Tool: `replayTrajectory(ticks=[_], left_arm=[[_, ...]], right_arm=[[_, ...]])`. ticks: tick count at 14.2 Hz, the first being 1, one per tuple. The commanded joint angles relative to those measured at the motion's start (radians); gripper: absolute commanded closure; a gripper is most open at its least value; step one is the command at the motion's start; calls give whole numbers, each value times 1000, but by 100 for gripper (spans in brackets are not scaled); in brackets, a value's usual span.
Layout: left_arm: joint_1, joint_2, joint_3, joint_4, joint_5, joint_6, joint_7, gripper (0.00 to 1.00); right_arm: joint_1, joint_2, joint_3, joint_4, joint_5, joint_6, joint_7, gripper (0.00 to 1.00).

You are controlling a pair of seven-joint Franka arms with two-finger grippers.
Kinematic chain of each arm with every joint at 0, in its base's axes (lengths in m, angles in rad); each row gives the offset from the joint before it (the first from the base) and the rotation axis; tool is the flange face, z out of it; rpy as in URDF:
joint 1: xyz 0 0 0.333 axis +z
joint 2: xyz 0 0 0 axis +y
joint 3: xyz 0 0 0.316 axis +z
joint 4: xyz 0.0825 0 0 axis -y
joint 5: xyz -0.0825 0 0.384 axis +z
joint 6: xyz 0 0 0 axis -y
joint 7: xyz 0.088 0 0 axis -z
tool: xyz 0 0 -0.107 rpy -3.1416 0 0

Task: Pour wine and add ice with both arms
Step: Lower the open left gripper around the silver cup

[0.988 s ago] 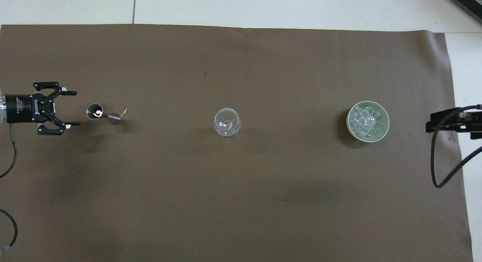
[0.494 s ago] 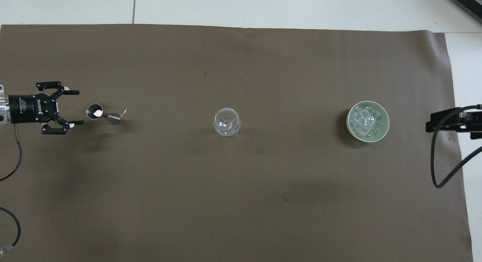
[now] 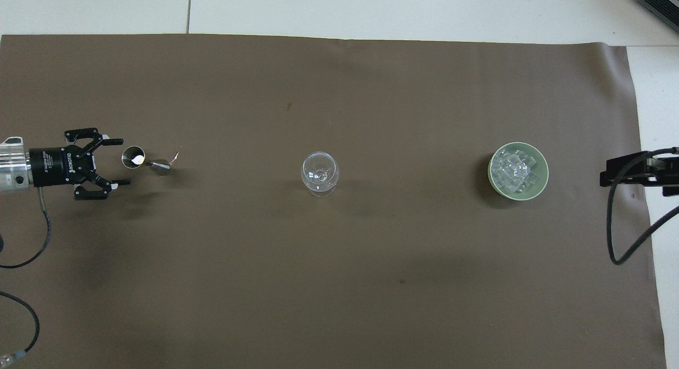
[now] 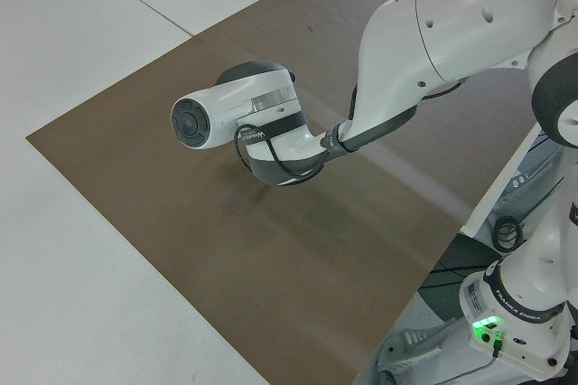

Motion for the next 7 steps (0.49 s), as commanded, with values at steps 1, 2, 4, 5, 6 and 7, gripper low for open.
replayTrajectory(ticks=[1,2,4,5,6,7], left_arm=[[0,-35,5,-80,-67,32,63,0],[3,-29,5,-85,-88,28,64,0],[35,-9,3,-101,-137,6,137,0],[34,-7,3,-106,-148,-5,168,0],[34,-6,3,-121,-172,-8,193,0],[35,-3,3,-134,-201,-21,233,0]], right_arm=[[-6,-14,3,-6,4,-11,-27,0],[-6,-12,3,-6,4,-11,-27,0],[-6,-12,3,-6,4,-9,-27,0],[-6,-14,3,-6,4,-11,-27,0],[-6,-12,3,-6,4,-11,-27,0],[-6,-12,3,-6,4,-11,-27,0]])
